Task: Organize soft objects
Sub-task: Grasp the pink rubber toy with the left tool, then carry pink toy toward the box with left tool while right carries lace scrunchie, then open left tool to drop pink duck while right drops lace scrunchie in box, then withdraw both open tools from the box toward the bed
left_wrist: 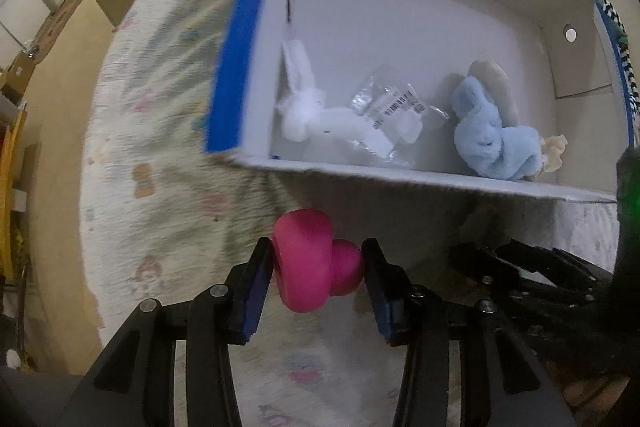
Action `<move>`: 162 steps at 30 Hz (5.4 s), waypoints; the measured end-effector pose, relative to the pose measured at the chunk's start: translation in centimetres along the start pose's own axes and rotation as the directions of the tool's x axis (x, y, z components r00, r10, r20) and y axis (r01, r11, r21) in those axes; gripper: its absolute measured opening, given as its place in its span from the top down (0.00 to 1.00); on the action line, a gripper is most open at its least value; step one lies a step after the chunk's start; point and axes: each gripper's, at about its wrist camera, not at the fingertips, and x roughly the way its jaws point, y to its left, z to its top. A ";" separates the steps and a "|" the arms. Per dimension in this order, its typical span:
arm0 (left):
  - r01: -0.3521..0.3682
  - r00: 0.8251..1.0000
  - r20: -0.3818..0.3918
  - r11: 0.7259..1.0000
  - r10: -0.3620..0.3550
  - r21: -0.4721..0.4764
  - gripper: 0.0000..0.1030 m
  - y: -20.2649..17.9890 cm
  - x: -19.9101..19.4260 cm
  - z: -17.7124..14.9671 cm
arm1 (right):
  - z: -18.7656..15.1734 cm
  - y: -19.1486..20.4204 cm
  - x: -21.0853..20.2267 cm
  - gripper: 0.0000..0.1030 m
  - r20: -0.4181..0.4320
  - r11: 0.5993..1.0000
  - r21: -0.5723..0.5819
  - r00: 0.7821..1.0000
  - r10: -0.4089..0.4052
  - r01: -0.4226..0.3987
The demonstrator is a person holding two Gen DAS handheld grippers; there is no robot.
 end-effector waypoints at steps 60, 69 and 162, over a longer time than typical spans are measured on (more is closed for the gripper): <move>-0.079 0.950 0.303 0.997 0.071 0.014 0.60 -3.2 -11.7 5.1 | 2.2 -1.5 -19.9 0.81 0.484 0.983 -0.124 0.856 0.180 -0.136; -0.088 0.951 0.305 0.992 0.056 0.092 0.60 -5.2 -8.8 7.8 | 4.5 -4.0 -17.6 0.81 0.501 0.983 -0.050 0.847 0.177 -0.176; -0.103 0.922 0.374 0.995 0.097 -0.005 0.39 -1.3 -9.7 5.7 | 2.1 -3.6 -14.5 0.00 0.483 0.997 0.044 0.872 -0.075 0.061</move>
